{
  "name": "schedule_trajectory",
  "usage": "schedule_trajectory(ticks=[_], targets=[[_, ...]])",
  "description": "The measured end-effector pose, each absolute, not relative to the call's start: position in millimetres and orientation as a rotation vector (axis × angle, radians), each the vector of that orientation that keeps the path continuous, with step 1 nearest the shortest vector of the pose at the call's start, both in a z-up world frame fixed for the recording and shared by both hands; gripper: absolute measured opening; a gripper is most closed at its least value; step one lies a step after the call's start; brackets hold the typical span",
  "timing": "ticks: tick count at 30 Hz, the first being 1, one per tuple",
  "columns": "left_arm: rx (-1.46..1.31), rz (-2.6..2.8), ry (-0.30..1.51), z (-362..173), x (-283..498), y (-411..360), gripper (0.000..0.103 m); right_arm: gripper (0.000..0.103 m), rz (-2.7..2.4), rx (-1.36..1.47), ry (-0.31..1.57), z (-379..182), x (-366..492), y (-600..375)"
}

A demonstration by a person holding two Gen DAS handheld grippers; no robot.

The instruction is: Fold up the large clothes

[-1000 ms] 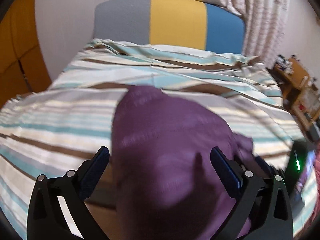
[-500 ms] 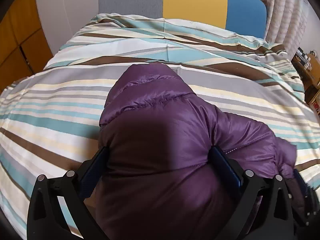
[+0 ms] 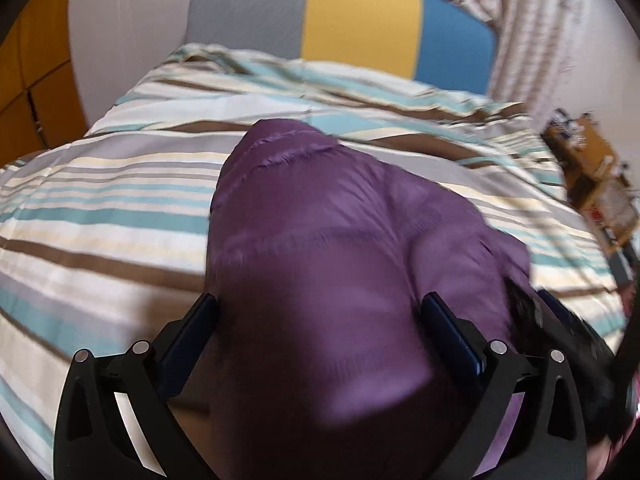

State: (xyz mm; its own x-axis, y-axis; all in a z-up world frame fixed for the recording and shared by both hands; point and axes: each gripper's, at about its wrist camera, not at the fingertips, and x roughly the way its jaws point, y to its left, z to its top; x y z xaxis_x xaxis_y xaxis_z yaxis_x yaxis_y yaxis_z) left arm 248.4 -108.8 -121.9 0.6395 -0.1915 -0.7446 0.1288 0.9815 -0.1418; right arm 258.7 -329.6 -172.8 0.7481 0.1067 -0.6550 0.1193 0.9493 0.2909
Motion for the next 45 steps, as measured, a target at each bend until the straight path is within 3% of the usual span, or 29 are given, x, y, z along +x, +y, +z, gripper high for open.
schedule_trajectory(ticks=[6,8,9,12,15,18,19,21,26,30,36,45], targets=[[-0.028,-0.273,0.734,-120,185,-107,0.100,0.081,-0.014,0.428,0.674,-151,194,-352],[0.004,-0.256,0.714,-122,181,-112,0.100,0.066,0.004,0.449,0.702,-155,180,-353],[0.015,-0.250,0.719,-121,183,-114,0.100,0.049,0.038,0.459,0.725,-157,180,-350],[0.077,-0.214,0.752,-118,193,-124,0.100,0.034,0.040,0.427,0.719,-149,185,-340],[0.145,-0.201,0.761,-124,201,-134,0.100,0.033,0.014,0.358,0.710,-149,202,-333],[0.115,-0.214,0.764,-134,201,-130,0.100,0.043,0.019,0.399,0.730,-168,206,-340],[0.106,-0.216,0.758,-136,198,-128,0.100,0.053,0.018,0.416,0.722,-170,201,-343],[0.093,-0.226,0.780,-133,199,-125,0.100,0.060,-0.002,0.441,0.728,-166,194,-348],[-0.036,-0.173,0.877,-108,219,-117,0.100,0.060,-0.030,0.387,0.589,-101,178,-349],[-0.067,-0.126,0.899,-100,249,-121,0.100,0.059,0.012,0.321,0.617,-83,206,-323],[-0.019,-0.131,0.918,-125,269,-128,0.100,0.054,-0.068,0.265,0.771,-145,259,-310],[0.016,-0.140,0.897,-151,280,-135,0.100,0.054,-0.115,0.216,0.744,-178,259,-304]])
